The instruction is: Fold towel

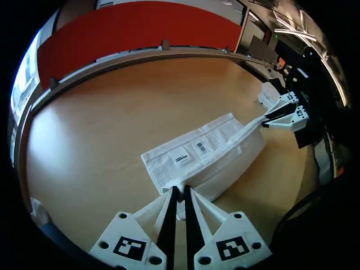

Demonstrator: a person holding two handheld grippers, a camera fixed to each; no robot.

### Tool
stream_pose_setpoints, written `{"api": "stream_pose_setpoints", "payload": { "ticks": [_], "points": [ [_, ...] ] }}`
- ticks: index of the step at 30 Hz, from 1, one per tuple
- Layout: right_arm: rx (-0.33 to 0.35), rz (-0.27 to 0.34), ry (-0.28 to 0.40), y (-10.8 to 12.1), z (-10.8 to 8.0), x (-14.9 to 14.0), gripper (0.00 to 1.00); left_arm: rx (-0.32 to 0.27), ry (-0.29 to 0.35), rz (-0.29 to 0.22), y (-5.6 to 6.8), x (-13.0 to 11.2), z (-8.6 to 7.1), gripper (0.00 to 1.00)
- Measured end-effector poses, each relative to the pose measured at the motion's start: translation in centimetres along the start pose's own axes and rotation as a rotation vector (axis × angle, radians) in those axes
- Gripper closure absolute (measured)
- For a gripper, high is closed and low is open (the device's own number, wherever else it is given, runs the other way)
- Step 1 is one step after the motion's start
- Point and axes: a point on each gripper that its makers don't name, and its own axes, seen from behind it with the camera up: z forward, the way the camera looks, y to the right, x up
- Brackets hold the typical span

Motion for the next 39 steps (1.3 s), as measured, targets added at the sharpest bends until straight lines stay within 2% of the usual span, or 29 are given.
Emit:
{"api": "stream_pose_setpoints", "payload": {
  "ticks": [17, 26, 29, 33, 36, 39],
  "points": [
    [-0.016, 0.049, -0.032, 1.3, 2.9, -1.1, 0.83, 0.035, -0.026, 0.001, -1.6, -0.4, 3.4, 0.88],
    [-0.031, 0.062, -0.039, 1.6, 3.5, -1.5, 0.82, 0.04, -0.034, 0.004, -1.9, -0.5, 4.5, 0.87],
    [-0.043, 0.065, -0.039, 1.8, 3.8, -1.5, 0.81, 0.045, -0.031, 0.008, -2.1, -0.4, 4.7, 0.83],
    [-0.066, 0.071, -0.041, 2.4, 4.1, -1.6, 0.78, 0.057, -0.025, 0.017, -2.6, -0.2, 4.9, 0.75],
    [-0.077, 0.079, -0.04, 2.7, 4.3, -1.5, 0.69, 0.078, -0.026, 0.028, -3.3, -0.1, 5.1, 0.68],
    [-0.086, 0.087, -0.037, 3.0, 4.4, -1.4, 0.63, 0.098, -0.031, 0.042, -3.8, -0.2, 5.4, 0.67]
  ]
}}
